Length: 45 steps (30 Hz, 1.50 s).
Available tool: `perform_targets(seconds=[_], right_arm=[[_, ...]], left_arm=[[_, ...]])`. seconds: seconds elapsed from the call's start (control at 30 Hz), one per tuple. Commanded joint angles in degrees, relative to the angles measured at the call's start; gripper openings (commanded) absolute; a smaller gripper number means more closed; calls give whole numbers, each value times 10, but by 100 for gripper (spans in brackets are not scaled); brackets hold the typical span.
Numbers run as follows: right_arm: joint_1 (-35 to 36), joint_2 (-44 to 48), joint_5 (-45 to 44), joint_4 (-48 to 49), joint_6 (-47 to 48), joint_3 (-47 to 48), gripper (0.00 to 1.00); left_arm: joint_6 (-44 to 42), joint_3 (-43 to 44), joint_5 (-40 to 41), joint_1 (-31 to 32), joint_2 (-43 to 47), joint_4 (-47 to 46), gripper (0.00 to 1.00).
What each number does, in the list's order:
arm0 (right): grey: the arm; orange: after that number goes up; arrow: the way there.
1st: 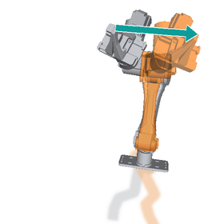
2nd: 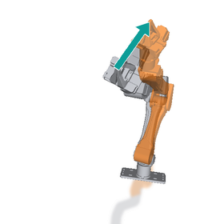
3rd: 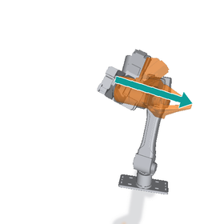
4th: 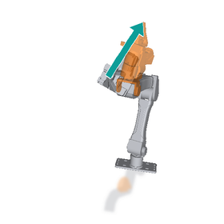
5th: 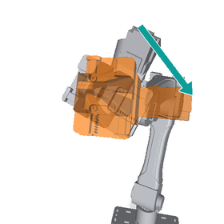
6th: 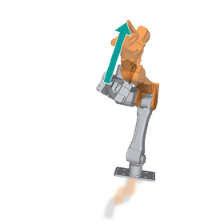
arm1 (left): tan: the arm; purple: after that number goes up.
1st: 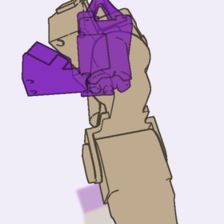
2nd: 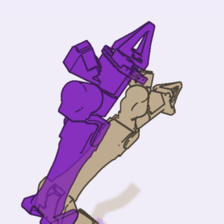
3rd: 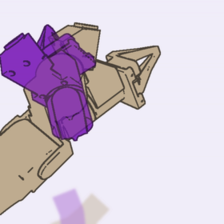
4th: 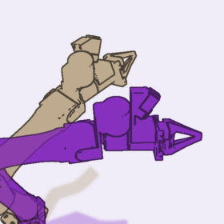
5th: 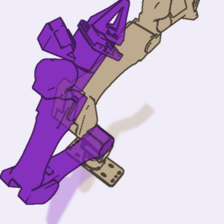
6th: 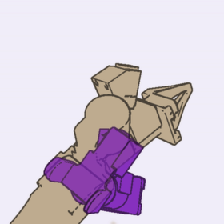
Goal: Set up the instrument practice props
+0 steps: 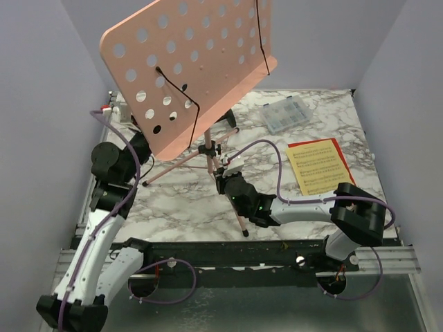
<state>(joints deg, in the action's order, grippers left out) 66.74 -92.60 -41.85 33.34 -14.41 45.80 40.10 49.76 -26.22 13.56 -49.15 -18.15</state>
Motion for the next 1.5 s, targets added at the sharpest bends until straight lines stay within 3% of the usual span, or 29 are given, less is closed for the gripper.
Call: perform_targets(seconds=[0.0,0.07,0.13,0.23,0.3,0.47,0.6,0.7,0.8,0.97,1.27,1.47], right_arm=[[-14,-27,-62,-52,-107,-3,0],[-15,-24,-64,-64,-122,-1,1],[-15,-20,-58,-69,-130,1,1],[-15,-12,-31,-66,-141,0,1],[-15,-9,-11,-52,-141,-5,1],[-15,-9,23,-49,-162,-8,1],[-14,-14,27,-50,-185,-7,1],[-15,-16,23,-72,-220,5,1],[-14,-17,17,-93,-296,11,1],[-13,-73,-20,-242,-451,94,1],[-13,-135,-42,-421,-570,194,1],[-13,-134,-14,-468,-617,216,0]], left_arm=[[8,-19,247,-4,77,433,99],[103,-64,267,-3,126,484,98],[208,-114,225,-3,172,494,94],[350,-188,160,-2,203,456,84],[370,-226,118,-3,189,391,77],[317,-228,135,-2,91,305,66],[242,-189,152,-4,-27,230,65],[182,-122,151,-8,-126,228,68],[154,-82,157,-10,-190,209,77],[100,-32,141,-16,-255,210,80],[82,-133,97,-18,-113,284,94],[152,-238,-20,-18,50,306,99]])
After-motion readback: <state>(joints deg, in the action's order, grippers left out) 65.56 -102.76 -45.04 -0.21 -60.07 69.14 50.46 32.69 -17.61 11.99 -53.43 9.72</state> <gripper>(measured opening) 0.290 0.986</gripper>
